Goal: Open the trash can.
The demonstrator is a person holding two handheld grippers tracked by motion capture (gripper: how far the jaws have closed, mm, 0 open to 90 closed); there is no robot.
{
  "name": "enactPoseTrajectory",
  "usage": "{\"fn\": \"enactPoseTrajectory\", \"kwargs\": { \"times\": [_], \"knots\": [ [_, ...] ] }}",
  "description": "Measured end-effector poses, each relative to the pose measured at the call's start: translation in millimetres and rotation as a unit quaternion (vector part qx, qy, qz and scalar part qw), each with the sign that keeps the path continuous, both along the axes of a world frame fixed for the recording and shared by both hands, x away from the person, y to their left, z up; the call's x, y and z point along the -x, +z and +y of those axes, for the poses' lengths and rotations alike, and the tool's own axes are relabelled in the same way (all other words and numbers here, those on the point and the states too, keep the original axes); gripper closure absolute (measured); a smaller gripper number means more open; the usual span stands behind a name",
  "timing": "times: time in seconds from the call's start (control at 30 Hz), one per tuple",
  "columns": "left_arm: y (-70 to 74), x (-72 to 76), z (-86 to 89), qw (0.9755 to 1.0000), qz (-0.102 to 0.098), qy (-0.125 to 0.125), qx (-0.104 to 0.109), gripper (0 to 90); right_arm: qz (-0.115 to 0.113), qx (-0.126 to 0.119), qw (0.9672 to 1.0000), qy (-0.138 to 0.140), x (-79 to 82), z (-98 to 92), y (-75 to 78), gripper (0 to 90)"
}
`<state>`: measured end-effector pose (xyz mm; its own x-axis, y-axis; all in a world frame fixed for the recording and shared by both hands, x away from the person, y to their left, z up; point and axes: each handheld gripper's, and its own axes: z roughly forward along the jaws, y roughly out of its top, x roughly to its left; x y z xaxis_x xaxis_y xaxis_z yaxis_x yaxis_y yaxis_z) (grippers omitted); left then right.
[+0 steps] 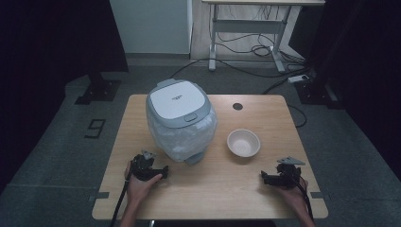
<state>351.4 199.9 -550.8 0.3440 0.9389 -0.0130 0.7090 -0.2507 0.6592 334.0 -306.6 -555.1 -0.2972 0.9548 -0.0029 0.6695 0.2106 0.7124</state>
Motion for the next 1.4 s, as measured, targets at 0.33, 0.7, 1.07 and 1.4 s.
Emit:
{"fn": "enactPoseTrajectory", "kwargs": {
  "times": [0.33,0.7,1.07,1.4],
  "knots": [
    [1.3,4.1,1.2,1.0000,0.002,-0.003,0.003,1.8,0.000,-0.002,1.0000,0.009,-0.5,-2.8,0.0,0.0],
    [13.2,15.6,21.2,0.9980,-0.029,0.018,0.054,15.9,-0.004,-0.004,1.0000,-0.002,0.3,-6.9,0.6,3.1],
    [39.2,29.6,30.5,0.9918,-0.074,-0.008,0.104,32.7,-0.004,-0.004,1.0000,-0.002,0.3,-6.9,0.6,3.2],
    [71.4,41.1,25.1,0.9850,-0.127,-0.022,0.115,52.2,-0.005,-0.004,1.0000,-0.004,0.7,-7.1,0.7,3.8]
  ]
}}
